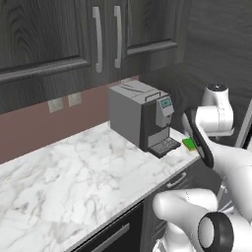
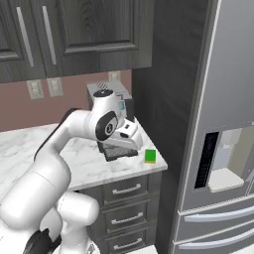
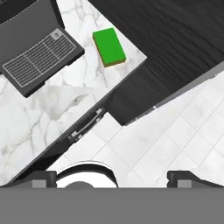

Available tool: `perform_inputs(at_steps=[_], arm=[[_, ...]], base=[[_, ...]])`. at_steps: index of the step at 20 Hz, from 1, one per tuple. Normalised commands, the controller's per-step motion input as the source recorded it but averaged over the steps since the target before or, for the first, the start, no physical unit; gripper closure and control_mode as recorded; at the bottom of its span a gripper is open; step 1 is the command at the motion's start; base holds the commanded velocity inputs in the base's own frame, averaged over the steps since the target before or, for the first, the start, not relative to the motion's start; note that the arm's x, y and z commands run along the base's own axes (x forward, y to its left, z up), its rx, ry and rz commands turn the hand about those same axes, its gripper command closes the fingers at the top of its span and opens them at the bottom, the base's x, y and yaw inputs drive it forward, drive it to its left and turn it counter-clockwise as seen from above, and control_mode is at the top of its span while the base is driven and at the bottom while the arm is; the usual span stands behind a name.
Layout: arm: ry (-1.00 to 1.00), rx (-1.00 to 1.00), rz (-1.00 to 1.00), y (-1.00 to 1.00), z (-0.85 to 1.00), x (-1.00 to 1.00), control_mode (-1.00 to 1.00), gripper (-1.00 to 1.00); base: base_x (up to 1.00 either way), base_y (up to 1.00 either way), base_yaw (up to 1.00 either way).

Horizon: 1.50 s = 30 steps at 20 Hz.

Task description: Place the sponge inside the microwave to prepare for sanitizing.

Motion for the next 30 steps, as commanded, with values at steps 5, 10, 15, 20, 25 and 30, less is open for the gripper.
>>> perform_inputs(at_steps=[5, 10, 15, 20, 25, 30], arm=[[0.00, 0.00, 0.03, -0.29, -0.11, 0.42, -1.00, -1.00], [0.00, 0.00, 0.01, -0.08, -0.13, 0.18, -1.00, -1.00], [0.00, 0.00, 0.02, 0.00, -0.13, 0.20, -1.00, -1.00], [0.00, 0.00, 0.08, -0.05, -0.25, 0.29, -1.00, -1.00], [0.00, 0.00, 0.10, -0.03, -0.28, 0.22, -1.00, -1.00], [0.00, 0.00, 0.09, -0.08, -0.19, 0.23, -1.00, -1.00]], base=[[0.00, 0.00, 0.00], [0.00, 0.00, 0.00], [0.00, 0.00, 0.00], [0.00, 0.00, 0.00], [0.00, 0.00, 0.00], [0.00, 0.00, 0.00]])
